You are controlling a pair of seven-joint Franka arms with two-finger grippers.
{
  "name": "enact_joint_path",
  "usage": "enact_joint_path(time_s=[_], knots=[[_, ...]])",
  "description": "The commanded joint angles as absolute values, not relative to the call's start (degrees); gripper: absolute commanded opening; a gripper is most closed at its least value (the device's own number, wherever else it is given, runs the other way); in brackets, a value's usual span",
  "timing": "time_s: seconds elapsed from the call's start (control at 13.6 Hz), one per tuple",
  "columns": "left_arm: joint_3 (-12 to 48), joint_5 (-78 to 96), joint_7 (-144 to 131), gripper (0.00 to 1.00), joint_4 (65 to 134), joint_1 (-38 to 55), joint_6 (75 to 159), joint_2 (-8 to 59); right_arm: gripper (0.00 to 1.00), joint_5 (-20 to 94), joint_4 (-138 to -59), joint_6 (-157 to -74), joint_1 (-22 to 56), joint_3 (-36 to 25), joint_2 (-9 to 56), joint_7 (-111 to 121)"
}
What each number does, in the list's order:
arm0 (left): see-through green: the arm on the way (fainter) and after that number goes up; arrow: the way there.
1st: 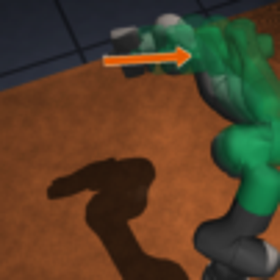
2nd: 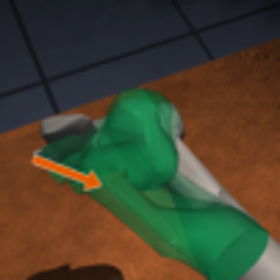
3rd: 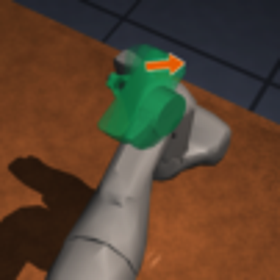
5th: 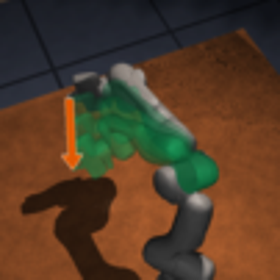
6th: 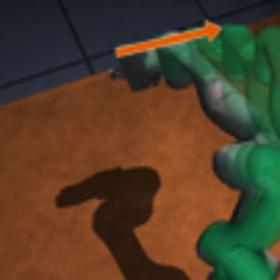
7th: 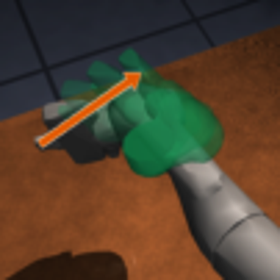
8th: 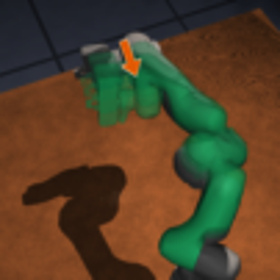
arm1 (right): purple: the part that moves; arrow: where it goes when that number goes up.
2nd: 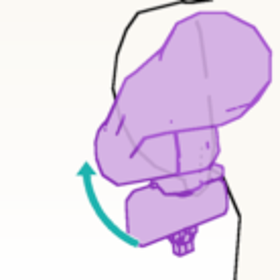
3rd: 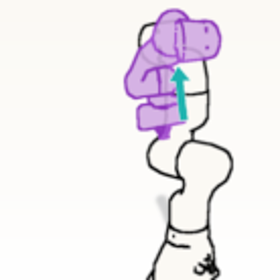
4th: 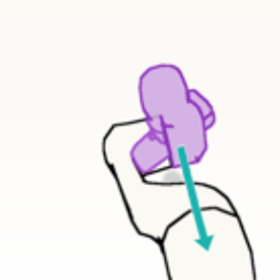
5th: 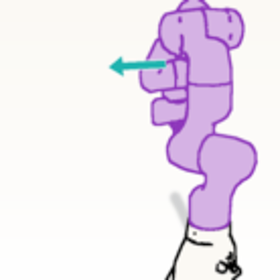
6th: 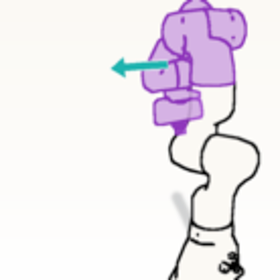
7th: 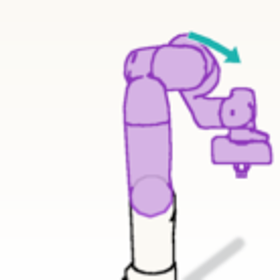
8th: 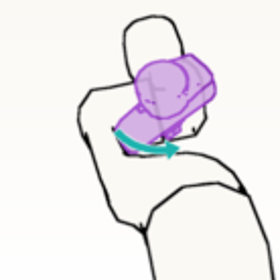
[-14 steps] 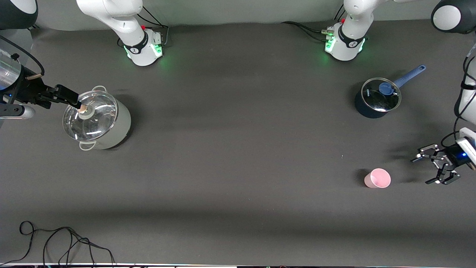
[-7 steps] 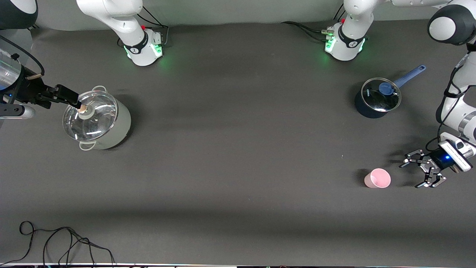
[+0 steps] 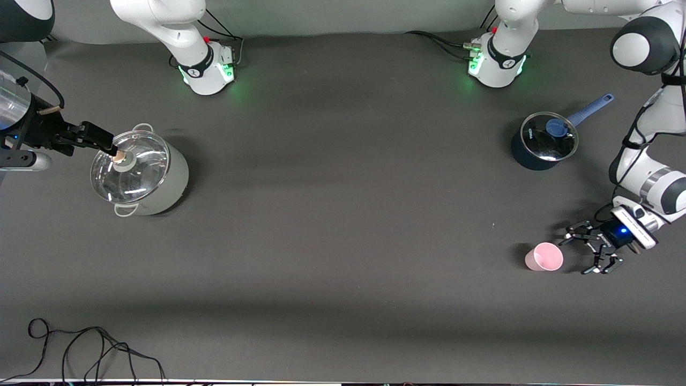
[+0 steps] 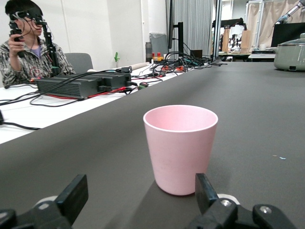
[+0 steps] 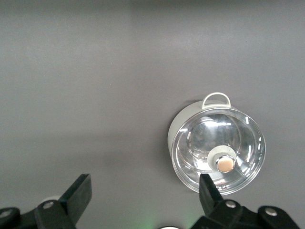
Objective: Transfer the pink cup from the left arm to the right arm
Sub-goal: 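Lower the left gripper around the pink cup and close it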
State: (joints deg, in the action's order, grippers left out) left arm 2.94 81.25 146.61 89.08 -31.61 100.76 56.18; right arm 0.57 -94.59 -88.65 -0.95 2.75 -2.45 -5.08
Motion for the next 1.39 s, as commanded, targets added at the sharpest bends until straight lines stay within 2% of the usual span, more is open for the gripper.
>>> enact_joint_path(time_s=[0.0, 0.95, 1.03, 1.1, 1.17, 1.32], knots=[[2.9, 83.1, 148.0, 1.0, 88.6, -30.0, 100.5, 57.3, 1.0, 0.3, -93.5, -87.6, -1.2, 3.0, -2.1, -4.8], [3.5, 83.9, 150.0, 0.98, 90.9, -25.3, 104.8, 57.7, 1.0, 0.3, -93.6, -87.6, -1.2, 2.9, -2.1, -4.7], [3.4, 84.3, 150.0, 0.95, 91.0, -24.7, 104.8, 57.7, 1.0, 0.3, -93.5, -87.6, -1.2, 2.9, -2.1, -4.7], [3.5, 84.4, 150.0, 0.83, 91.0, -24.6, 105.0, 57.7, 1.0, 0.3, -93.5, -87.6, -1.2, 2.9, -2.1, -4.7], [3.5, 84.5, 149.9, 0.67, 91.2, -24.6, 105.5, 57.5, 1.0, 0.3, -93.5, -87.6, -1.2, 2.9, -2.1, -4.7], [3.5, 84.6, 149.9, 0.46, 91.3, -24.6, 105.5, 57.1, 1.0, 0.3, -93.5, -87.6, -1.2, 2.9, -2.1, -4.7]])
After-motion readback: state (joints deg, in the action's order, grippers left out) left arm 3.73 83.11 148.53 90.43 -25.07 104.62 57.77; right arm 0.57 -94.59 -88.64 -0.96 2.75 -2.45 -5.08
